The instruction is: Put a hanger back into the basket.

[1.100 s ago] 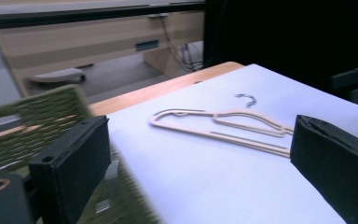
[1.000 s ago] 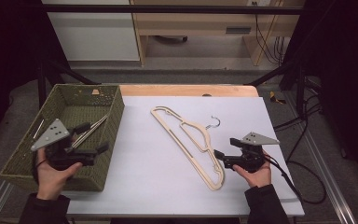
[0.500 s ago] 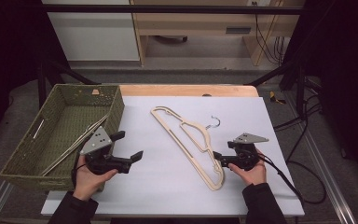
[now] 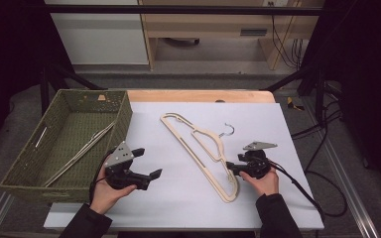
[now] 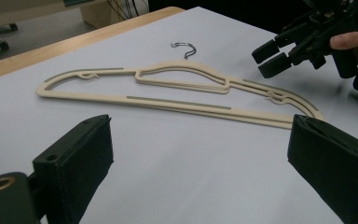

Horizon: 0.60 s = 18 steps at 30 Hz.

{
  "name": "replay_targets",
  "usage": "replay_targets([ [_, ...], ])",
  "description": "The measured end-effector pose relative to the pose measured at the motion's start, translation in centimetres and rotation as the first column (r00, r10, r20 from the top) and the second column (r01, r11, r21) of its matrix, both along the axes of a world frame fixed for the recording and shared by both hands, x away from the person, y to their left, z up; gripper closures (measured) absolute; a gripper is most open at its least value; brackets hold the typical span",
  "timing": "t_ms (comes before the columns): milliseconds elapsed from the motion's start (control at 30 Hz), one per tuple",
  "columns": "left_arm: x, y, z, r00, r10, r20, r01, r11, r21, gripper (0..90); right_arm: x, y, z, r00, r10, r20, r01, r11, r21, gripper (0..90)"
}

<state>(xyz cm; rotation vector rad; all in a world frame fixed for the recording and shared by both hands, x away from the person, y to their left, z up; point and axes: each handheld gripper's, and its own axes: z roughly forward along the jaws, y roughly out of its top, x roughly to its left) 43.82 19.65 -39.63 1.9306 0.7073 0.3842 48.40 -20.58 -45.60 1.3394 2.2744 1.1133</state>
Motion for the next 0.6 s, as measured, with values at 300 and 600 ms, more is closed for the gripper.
replay_targets([
  [300,0.3,0.0,-0.5,0.9997,-0.002,-0.023,0.002,1.0,0.005,7.3,0.5,0.6,-1.0,0.9973,0.017,-0.071,-0.018,1.0,-0.017,55.5],
  [600,0.4,-0.2,-0.7,0.9996,-0.005,-0.027,0.006,0.9999,0.014,7.5,0.4,1.5,-1.5,0.9926,0.019,-0.12,-0.025,0.998,-0.052,69.3],
])
